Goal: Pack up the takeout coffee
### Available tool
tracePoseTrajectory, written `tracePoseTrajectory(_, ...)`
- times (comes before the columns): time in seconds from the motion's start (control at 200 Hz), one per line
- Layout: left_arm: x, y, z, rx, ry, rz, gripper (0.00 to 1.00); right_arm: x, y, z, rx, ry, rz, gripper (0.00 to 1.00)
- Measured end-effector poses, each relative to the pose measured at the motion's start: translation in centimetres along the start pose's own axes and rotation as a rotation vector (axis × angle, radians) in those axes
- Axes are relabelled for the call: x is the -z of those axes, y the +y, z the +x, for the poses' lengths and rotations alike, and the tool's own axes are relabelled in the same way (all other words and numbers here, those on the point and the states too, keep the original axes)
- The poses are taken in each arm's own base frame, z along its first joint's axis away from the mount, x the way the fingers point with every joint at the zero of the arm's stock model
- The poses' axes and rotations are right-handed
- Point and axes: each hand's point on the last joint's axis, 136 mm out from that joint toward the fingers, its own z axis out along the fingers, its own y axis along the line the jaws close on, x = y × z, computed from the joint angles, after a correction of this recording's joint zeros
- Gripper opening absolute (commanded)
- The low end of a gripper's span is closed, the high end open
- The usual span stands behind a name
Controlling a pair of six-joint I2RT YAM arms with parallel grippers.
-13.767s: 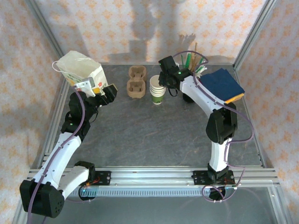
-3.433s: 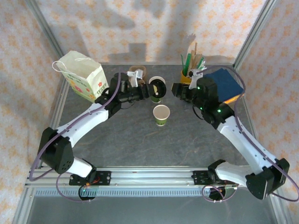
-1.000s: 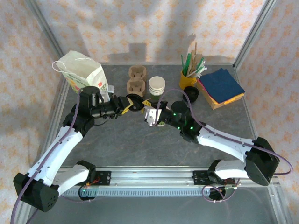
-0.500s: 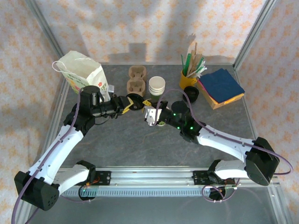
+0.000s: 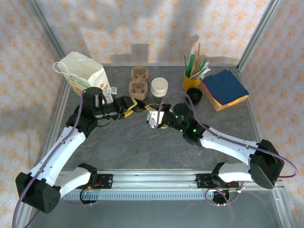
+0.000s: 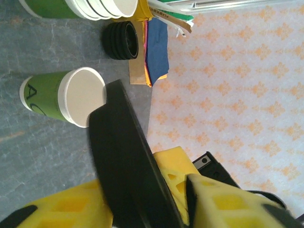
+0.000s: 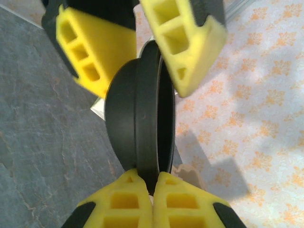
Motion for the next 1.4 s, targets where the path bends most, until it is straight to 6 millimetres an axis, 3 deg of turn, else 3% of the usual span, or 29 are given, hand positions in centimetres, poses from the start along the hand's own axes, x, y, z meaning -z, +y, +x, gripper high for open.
tracePoseTrajectory(0.175, 0.0, 0.3, -0.6, -0.043, -0.024, -0.036, 0.57, 0.4, 0.1, -0.1, -0.083, 0.014, -0.015, 0.02)
tracePoseTrajectory(0.355, 2.0, -1.2, -3.4, -0.162, -0.193, -0.113, 0.63, 1.2, -0.4, -0.3, -0.213, 0.047, -0.020, 0.01)
tracePoseTrajectory(0.591, 6.6, -3.6, -5.0, -0.334, -0.434, -0.093, 0.65, 2.1, -3.8, -1.9, -0.507, 0.098, 0.039, 0.00)
tracePoseTrajectory(0.751, 7.8, -2.5, -5.9, -0.402, -0.547, -0.115, 0.58, 3.3, -5.6, -2.6, -0.735, 0.117, 0.067, 0.00)
tracePoseTrajectory(0.951, 6.5, 0.9, -7.1, -0.431, -0.578, -0.199, 0.56, 6.0, -8.1, 0.6, -1.067, 0.171, 0.128, 0.00)
tracePoseTrajectory(1.126, 4.5, 3.2, -7.4, -0.422, -0.550, -0.227, 0.55, 8.0, -8.7, 2.7, -1.340, 0.197, 0.117, 0.00)
tracePoseTrajectory(1.296, 2.3, 4.2, -6.7, -0.434, -0.502, -0.224, 0.54, 9.5, -9.3, 4.6, -1.600, 0.198, 0.095, 0.00)
tracePoseTrajectory(1.401, 1.6, 4.0, -6.6, -0.444, -0.491, -0.212, 0.54, 9.9, -7.9, 5.4, -1.740, 0.211, 0.043, 0.00)
